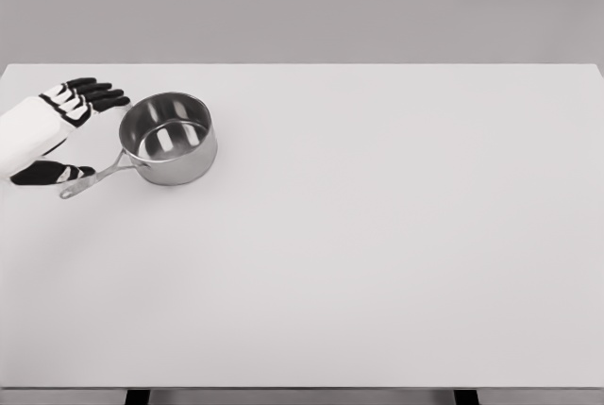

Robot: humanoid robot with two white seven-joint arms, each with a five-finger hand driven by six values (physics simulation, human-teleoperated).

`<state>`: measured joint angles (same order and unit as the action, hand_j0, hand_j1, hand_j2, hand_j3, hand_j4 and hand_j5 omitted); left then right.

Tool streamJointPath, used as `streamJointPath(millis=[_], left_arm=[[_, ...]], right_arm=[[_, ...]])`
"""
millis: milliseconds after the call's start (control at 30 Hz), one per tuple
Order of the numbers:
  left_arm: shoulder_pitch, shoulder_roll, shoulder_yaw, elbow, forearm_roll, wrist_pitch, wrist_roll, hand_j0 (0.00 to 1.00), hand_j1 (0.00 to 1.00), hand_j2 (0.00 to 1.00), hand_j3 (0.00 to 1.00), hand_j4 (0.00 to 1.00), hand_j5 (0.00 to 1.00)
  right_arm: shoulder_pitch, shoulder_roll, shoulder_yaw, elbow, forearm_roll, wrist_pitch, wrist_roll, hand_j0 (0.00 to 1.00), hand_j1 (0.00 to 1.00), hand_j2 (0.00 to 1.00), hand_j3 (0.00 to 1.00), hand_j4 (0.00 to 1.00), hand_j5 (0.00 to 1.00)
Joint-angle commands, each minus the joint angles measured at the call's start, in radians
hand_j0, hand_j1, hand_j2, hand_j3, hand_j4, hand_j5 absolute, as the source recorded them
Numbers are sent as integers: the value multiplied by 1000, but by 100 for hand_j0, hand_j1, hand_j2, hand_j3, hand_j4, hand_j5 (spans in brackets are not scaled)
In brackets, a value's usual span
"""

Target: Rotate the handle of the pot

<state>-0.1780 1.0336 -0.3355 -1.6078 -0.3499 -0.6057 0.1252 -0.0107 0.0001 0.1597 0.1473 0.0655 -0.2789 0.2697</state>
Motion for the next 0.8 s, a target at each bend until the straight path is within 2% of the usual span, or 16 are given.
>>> streamJointPath(millis=[0,67,133,300,467,767], left_arm=[[0,26,10,-72,110,-2,1,100,100,100,100,100,100],[21,25,10,-75,219,0,1,100,100,100,100,100,100],[49,25,10,-73,275,0,2,100,100,100,100,100,100],[84,-12,12,-54,253,1,1,100,100,100,100,100,100],[83,-66,10,49,224,-2,-1,100,100,100,100,100,100],[83,-101,1,62,177,0,1,100,100,100,100,100,100]], right_arm=[[0,0,0,0,0,0,0,100,100,100,100,100,100],[0,0,0,0,0,0,0,100,100,100,100,100,100],[0,0,0,0,0,0,0,100,100,100,100,100,100],[0,0,0,0,0,0,0,100,100,100,100,100,100],[0,0,0,0,0,0,0,100,100,100,100,100,100],[0,0,0,0,0,0,0,100,100,100,100,100,100]])
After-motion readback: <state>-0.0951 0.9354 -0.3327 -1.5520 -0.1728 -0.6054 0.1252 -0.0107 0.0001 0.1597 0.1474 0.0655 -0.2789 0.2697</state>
